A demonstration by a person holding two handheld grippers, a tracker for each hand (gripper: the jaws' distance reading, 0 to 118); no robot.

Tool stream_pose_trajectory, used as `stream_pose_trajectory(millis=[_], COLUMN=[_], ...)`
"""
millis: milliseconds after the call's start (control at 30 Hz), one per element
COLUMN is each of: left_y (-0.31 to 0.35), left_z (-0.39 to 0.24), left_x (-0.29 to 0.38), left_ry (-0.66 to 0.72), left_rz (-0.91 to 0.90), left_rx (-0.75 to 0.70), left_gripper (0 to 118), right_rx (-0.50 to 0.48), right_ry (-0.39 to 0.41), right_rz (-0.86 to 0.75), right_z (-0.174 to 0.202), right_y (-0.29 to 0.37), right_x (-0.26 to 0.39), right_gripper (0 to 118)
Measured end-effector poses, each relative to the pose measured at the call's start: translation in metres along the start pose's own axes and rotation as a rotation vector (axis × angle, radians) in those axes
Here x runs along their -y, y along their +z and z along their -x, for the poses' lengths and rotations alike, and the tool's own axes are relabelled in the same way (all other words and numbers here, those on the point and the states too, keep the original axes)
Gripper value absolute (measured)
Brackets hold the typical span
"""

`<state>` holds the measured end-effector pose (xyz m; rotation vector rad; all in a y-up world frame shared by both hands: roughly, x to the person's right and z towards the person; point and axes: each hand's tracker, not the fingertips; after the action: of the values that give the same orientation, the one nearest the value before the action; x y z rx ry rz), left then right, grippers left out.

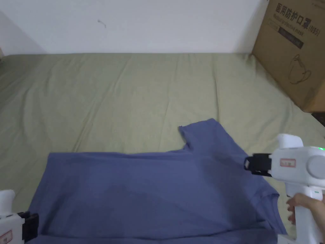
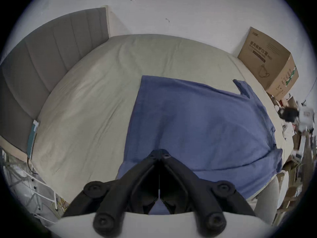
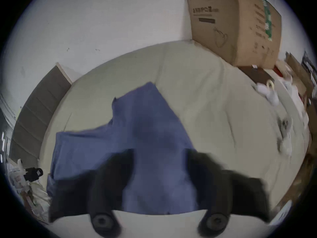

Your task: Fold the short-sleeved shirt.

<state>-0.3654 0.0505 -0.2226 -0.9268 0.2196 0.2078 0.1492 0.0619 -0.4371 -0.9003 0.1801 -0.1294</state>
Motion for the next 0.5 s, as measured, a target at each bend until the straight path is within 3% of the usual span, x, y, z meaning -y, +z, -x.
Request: stream_pose_trajectory(millis=[33, 67, 300, 333, 367, 433, 467, 500], left_y=[-0.005, -0.010, -0.036, -0.039, -0.042, -0.045, -0.047, -0.048], left_z=[-0.003, -0.004, -0.005, -0.001, 0.000, 0.002, 0.005, 0.006], left_x=[-0.004, -0.007, -0.021, -0.021, -0.021, -0.022, -0.021, -0.021], left_ry=[-0.006, -0.010, 0.001, 0.007, 0.011, 0.020, 0.021, 0.022], left_rz=[0.008, 0.014, 0.053, 0.058, 0.064, 0.077, 0.079, 0.083], left_rx=[0.001, 0.000, -0.015, -0.019, -0.023, -0.032, -0.032, -0.033], left_gripper=[0, 0, 0, 0, 0, 0, 0, 0], right_rx=[0.004, 0.011, 0.096, 0.120, 0.117, 0.120, 0.114, 0.105], right_ry=[0.041, 0.052, 0.107, 0.116, 0.118, 0.090, 0.116, 0.169], right_rz=[0.015, 0.023, 0.184, 0.216, 0.243, 0.235, 0.222, 0.209], right_z=[-0.001, -0.001, -0.014, -0.017, -0.020, -0.020, -0.017, -0.013], right_y=[-0.018, -0.031, -0.134, -0.146, -0.156, -0.158, -0.151, -0.143], right_x=[-0.017, -0.030, -0.067, -0.065, -0.063, -0.057, -0.060, -0.062], right_gripper=[84, 91, 91, 86, 73, 64, 52, 27])
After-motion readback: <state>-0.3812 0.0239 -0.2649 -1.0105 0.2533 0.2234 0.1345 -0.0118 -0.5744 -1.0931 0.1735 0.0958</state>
